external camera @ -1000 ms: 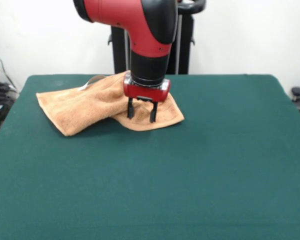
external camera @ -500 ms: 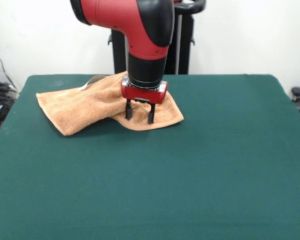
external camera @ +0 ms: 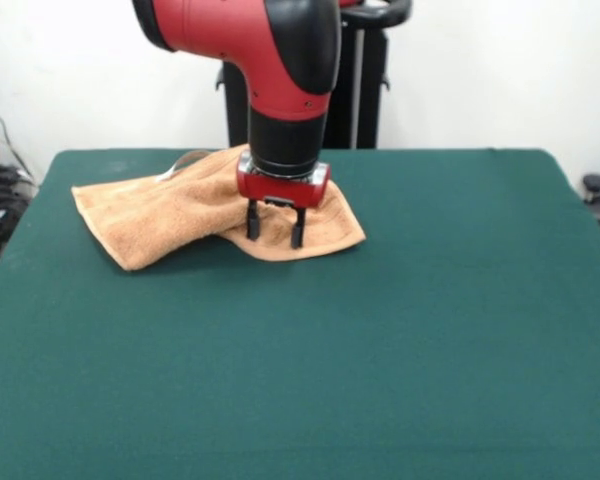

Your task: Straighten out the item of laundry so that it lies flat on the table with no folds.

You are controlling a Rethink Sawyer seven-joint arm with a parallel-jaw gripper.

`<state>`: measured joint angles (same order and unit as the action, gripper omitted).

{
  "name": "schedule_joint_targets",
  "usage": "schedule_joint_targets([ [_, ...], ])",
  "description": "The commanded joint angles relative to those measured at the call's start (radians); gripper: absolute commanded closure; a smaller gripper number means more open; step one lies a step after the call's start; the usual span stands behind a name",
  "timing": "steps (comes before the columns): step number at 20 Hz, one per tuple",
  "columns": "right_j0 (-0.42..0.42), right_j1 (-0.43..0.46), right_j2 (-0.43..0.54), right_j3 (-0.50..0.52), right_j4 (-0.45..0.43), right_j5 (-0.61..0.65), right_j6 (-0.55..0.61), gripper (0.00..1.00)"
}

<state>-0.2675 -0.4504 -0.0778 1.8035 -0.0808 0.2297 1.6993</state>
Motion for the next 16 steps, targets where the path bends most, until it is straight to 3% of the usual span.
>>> schedule_joint_targets([
  [1,-0.015,0.009,0.101,0.004,-0.041,-0.016,0.076,0.00],
  [16,-0.022,-0.004,0.095,0.000,-0.053,0.008,0.070,0.00],
])
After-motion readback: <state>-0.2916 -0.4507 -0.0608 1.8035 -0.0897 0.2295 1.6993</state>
